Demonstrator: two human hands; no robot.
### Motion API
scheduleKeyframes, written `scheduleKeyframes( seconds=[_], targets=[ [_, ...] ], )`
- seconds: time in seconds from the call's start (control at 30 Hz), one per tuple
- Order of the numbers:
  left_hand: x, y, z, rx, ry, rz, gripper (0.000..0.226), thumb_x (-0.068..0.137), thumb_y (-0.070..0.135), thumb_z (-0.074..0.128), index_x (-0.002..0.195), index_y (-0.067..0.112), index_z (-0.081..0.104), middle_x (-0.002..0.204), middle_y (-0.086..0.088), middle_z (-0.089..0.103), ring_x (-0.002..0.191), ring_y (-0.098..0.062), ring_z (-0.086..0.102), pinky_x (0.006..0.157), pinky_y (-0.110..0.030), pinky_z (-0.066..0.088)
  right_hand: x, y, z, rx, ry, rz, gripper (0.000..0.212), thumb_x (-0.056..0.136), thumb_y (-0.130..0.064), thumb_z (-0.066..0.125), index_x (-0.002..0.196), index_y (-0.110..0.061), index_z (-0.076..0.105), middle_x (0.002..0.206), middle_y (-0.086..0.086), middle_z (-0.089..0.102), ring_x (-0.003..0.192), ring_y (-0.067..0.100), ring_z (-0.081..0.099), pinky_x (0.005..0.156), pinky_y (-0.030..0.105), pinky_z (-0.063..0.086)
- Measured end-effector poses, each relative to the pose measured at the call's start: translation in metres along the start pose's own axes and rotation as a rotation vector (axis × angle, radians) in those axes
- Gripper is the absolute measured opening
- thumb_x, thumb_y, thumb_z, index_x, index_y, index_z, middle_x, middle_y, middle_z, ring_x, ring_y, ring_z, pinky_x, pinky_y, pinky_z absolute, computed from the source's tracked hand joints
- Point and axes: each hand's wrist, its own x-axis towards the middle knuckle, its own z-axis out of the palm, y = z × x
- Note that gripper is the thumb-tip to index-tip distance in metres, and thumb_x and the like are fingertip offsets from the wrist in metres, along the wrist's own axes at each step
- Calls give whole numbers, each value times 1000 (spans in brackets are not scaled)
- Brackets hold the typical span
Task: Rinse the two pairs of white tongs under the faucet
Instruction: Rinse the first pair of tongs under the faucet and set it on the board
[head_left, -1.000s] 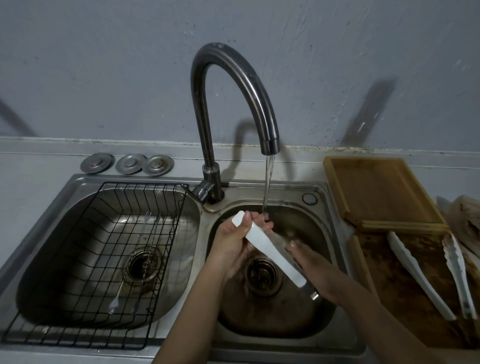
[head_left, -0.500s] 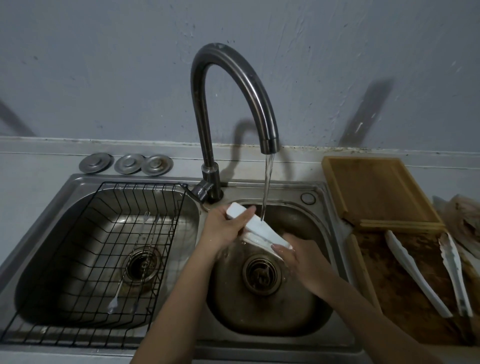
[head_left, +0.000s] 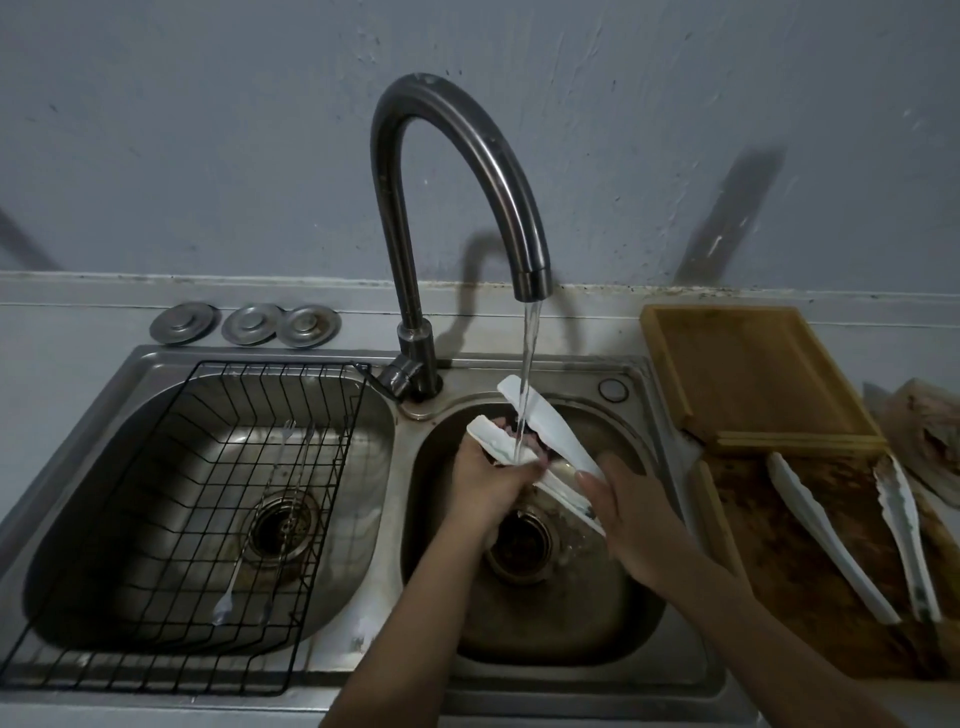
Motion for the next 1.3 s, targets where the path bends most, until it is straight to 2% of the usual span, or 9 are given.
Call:
scheduleKeyframes(
  seconds=[0.13, 0.27, 0.4, 0.53, 0.77, 0.93, 1.03, 1.17, 1.3],
  targets=[
    [-3, 3, 3, -59, 4, -96, 13, 86, -1, 57, 88, 7, 67, 86, -14, 74, 82, -26, 73, 77, -42, 59, -6, 4, -4, 15, 22, 21, 28, 95, -37, 37, 78, -16, 44, 54, -3, 46, 43, 8, 44, 45, 24, 37],
    [6, 0, 7, 96, 174, -64, 46, 94, 20, 38, 58, 12, 65, 63, -10, 71, 68, -30, 70, 80, -43, 57, -6, -6, 0, -36, 19, 25, 26, 96, -36, 38, 80, -16, 43, 58, -5, 48, 46, 8, 45, 46, 23, 35],
    [16, 1, 9, -20, 236, -224, 45, 93, 34, 40, 73, 5, 67, 67, -14, 72, 69, -32, 69, 80, -48, 58, -2, -13, 3, -118, 56, -8, 25, 95, -37, 40, 82, -15, 45, 57, -7, 47, 47, 6, 45, 47, 21, 33],
    [5, 10, 19, -234, 64, -327, 21, 85, -8, 49, 100, 0, 62, 85, -15, 67, 83, -28, 67, 89, -45, 54, 1, -5, -1, -138, -8, 32, 26, 96, -37, 37, 73, -25, 39, 56, -8, 45, 45, 5, 41, 46, 19, 32],
    [13, 21, 19, -362, 72, -193, 40, 83, -17, 39, 119, -4, 52, 85, -17, 63, 70, -23, 63, 60, -35, 58, 0, -5, 2, -66, 28, 5, 28, 97, -36, 38, 70, -28, 38, 57, -7, 47, 46, 6, 44, 47, 20, 34],
    [38, 23, -1, -586, 171, -467, 41, 92, -6, 17, 68, 16, 42, 42, 0, 46, 35, -10, 41, 45, -23, 47, 0, -6, 3, -24, 49, -26, 32, 96, -35, 40, 64, -31, 37, 52, -7, 46, 42, 3, 47, 44, 19, 36],
    [38, 26, -7, -567, 172, -387, 47, 84, -18, 8, 66, 15, 37, 54, -2, 38, 49, -12, 32, 41, -18, 42, 4, -4, 5, 22, 69, -45, 34, 96, -33, 42, 62, -29, 38, 50, -7, 43, 44, -1, 49, 47, 15, 39],
    [23, 23, -24, 86, 215, 342, 15, 92, 2, 48, 98, 15, 50, 102, -5, 53, 87, -10, 52, 80, -28, 47, 11, -8, -12, 12, -64, 57, 32, 96, -39, 39, 74, -18, 50, 59, -4, 49, 43, 6, 46, 38, 15, 37],
    [11, 4, -40, 1235, -242, 809, 95, 63, 72, 56, 145, 40, 19, 154, 12, 18, 144, -9, 7, 117, -47, -6, 29, -29, -28, -125, -307, 162, 34, 94, -42, 42, 84, -13, 56, 64, 1, 54, 46, 14, 53, 42, 23, 40]
  ],
)
